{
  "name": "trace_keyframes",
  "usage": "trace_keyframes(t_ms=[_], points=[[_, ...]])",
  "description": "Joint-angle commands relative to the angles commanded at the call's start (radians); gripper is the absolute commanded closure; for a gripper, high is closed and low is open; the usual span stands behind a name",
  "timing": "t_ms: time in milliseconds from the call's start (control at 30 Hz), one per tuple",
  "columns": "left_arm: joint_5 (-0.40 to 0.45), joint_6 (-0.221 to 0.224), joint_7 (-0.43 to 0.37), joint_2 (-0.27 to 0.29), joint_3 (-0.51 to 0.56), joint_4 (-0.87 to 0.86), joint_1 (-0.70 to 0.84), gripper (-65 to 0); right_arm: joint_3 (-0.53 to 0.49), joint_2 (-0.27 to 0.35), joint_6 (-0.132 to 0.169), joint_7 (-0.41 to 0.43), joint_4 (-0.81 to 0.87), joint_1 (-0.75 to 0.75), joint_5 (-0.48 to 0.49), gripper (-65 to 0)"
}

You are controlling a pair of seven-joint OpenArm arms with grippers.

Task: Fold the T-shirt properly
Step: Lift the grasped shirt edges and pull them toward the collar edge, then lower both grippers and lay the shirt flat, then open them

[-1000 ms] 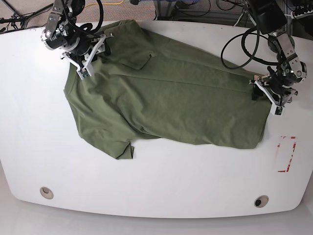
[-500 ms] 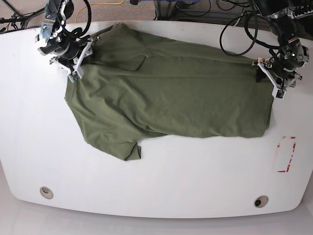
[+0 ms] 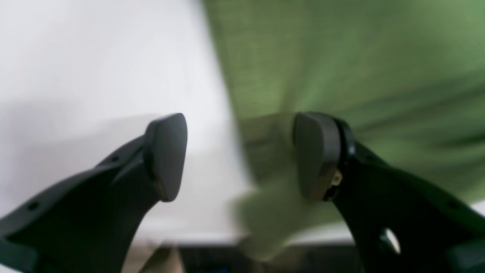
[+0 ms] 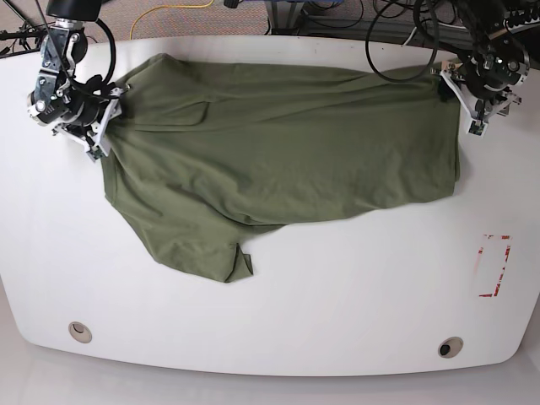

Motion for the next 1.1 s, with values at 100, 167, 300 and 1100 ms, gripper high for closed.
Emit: trace_keyframes(t_ms=[100, 167, 300, 1100], points=[[0.000, 0.000, 0.048, 0.008, -0.002, 0.018, 0.000, -41.4, 0.000, -0.002, 0.000, -0.003, 0.037, -0.017, 0.000, -28.2], [0.000, 0.000, 0.051, 0.006, 0.000, 0.020, -0.002, -41.5, 0.000, -0.003, 0.000, -0.005, 0.061, -0.037, 0.003, -28.2], [0.000, 0.000, 0.051, 0.005, 0.000, 0.018, -0.023, -41.5, 0.002, -0.017, 0.000, -0.005, 0.110, -0.051, 0.005, -28.2], [-0.002, 0.000, 0.055, 0.012, 0.020, 0.094, -0.199, -41.7, 0.011, -0.112, 0.000, -0.037, 0.315, -0.057, 0.005, -27.7]])
